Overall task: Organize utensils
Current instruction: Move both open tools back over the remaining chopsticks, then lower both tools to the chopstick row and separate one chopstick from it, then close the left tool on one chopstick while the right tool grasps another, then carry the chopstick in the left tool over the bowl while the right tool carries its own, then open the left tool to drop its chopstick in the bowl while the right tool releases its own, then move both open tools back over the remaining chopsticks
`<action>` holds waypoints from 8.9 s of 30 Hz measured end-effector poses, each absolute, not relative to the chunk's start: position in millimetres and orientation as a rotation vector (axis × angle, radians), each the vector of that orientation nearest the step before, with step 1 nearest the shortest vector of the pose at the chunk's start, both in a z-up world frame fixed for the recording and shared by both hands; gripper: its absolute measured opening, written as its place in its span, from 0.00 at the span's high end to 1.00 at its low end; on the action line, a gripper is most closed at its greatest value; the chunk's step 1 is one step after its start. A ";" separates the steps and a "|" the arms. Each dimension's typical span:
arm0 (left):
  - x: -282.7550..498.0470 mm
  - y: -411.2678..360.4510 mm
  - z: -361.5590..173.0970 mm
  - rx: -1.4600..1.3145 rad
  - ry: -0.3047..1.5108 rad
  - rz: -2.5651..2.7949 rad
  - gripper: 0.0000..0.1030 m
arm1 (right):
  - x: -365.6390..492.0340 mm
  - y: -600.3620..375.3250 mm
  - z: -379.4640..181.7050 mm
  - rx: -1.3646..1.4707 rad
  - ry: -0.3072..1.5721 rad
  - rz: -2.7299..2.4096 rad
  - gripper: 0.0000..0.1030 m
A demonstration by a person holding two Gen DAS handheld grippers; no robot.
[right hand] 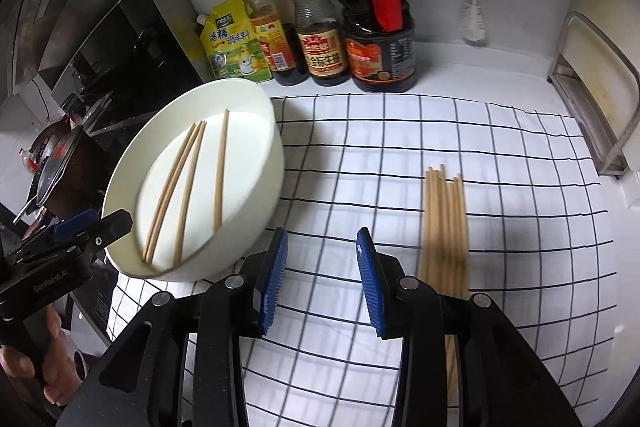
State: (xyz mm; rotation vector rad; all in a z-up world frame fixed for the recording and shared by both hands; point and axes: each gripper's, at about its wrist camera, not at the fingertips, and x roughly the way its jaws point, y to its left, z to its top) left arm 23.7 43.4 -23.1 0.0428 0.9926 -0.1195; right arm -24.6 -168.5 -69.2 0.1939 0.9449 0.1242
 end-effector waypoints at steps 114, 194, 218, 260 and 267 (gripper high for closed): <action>2.5 -143.5 -156.4 0.187 1.130 -0.267 0.19 | -60.9 -317.4 -172.5 0.087 1.001 -0.066 0.65; 93.5 50.0 -35.8 0.044 0.973 -0.193 0.93 | 65.4 -87.8 -73.7 0.077 0.874 0.281 0.94; 122.7 121.9 -85.9 0.024 1.099 -0.102 0.93 | 112.8 -3.8 -122.5 0.067 1.046 0.313 0.94; 83.2 117.9 -38.7 0.016 1.010 -0.090 0.46 | 43.9 -38.1 -71.8 0.084 0.936 0.249 0.82; 73.3 104.5 -36.4 0.027 1.005 -0.129 0.46 | 29.2 -55.0 -67.5 0.091 0.932 0.221 0.81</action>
